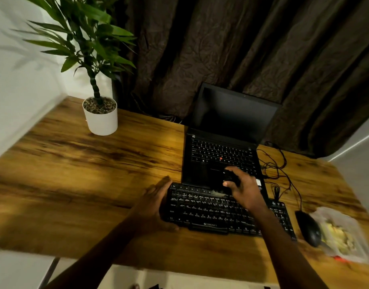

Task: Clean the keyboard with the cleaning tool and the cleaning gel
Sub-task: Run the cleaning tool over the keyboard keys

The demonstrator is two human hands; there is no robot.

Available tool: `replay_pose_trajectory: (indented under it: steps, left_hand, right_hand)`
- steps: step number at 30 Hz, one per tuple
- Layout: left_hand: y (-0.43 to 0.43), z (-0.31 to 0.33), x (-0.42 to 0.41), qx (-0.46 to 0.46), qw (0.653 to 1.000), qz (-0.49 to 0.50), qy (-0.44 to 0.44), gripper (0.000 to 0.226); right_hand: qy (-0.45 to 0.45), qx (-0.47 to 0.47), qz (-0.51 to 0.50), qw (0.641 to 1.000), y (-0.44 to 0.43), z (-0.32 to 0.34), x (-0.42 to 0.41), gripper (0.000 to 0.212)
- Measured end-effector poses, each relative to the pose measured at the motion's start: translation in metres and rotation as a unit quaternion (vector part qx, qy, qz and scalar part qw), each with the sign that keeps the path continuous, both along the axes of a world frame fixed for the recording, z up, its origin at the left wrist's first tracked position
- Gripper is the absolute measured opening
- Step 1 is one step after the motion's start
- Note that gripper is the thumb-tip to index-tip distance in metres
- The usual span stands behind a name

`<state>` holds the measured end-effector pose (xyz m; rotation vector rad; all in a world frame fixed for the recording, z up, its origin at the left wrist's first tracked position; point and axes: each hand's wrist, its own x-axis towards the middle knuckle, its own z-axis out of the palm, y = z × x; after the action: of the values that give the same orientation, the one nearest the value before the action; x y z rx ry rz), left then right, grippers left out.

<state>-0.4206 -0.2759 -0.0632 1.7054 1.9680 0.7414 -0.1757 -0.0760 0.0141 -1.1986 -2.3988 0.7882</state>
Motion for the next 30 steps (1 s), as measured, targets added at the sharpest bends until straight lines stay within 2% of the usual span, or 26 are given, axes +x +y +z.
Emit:
replay_pose_trajectory:
  steps: [8,12,16,24,30]
  left_hand:
    - [0.000,0.000,0.000,-0.015,1.000,-0.002,-0.002,0.143]
    - [0.000,0.000,-0.001,-0.014,1.000,-0.005,-0.004,0.143]
    - [0.000,-0.002,0.001,-0.020,1.000,0.003,-0.002,0.144]
    - [-0.002,0.000,0.000,-0.022,1.000,0.000,-0.009,0.141]
    - [-0.002,-0.001,0.001,-0.009,1.000,0.002,-0.018,0.142]
  right_hand:
    - [0.051,-0.010,0.049,0.997,-0.017,-0.008,-0.040,0.038]
    - [0.007,-0.005,0.021,1.000,-0.008,-0.004,-0.025,0.042]
    - [-0.033,0.046,0.026,0.998,-0.003,-0.005,-0.017,0.043]
    - [0.025,0.030,0.040,0.998,-0.017,-0.007,-0.045,0.041]
    - [-0.061,0.074,-0.003,0.995,0.001,-0.010,-0.010,0.048]
